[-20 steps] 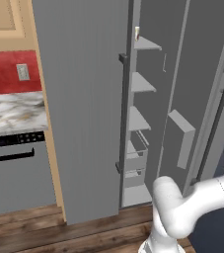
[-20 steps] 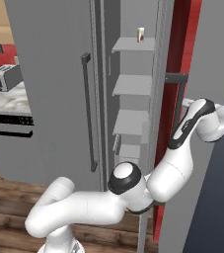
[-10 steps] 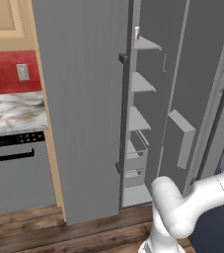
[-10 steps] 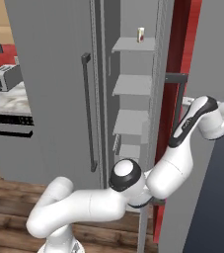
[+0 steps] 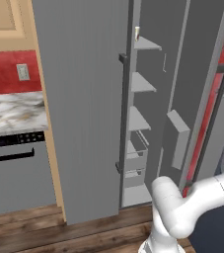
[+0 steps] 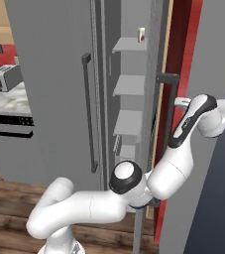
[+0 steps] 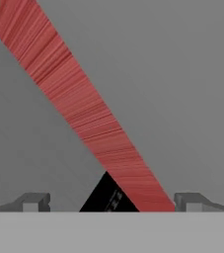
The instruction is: Pick up the frozen steak from the freezer, place it on any shelf in the fridge, and close the fridge and freezer doors when done.
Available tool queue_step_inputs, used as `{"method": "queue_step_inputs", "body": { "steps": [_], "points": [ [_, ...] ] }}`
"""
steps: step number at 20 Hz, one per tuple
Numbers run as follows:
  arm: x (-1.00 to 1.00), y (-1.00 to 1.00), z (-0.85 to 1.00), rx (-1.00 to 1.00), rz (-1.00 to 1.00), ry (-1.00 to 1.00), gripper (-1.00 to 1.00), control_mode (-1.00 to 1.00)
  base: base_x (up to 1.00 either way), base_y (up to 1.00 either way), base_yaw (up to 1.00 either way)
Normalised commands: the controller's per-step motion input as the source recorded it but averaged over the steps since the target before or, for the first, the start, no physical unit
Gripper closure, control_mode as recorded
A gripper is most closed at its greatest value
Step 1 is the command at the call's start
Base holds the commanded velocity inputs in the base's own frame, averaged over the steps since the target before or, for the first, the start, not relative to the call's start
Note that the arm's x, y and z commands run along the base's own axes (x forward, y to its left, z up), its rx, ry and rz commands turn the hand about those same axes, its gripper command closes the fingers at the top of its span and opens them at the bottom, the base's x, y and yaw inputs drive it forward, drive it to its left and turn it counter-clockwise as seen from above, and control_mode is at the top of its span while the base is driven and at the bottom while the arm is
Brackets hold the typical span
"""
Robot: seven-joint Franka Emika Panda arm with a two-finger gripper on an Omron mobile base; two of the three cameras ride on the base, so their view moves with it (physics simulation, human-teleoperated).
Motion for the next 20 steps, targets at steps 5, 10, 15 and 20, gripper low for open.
{"method": "queue_step_inputs", "body": {
  "steps": [5, 10, 15, 20],
  "points": [
    [0.27, 1.00, 0.00, 0.00, 0.07, -0.11, -1.00, -1.00, 0.00, 0.00, 0.00],
    [0.42, 1.00, 0.01, 0.00, 0.00, -0.11, -1.00, -1.00, 0.00, 0.00, 0.00],
    [0.35, 1.00, 0.01, 0.00, 0.00, -0.10, -1.00, -1.00, 0.00, 0.00, 0.00],
    [0.45, 1.00, 0.04, 0.00, 0.00, -0.08, -1.00, -1.00, 0.00, 0.00, 0.00]
  ]
}}
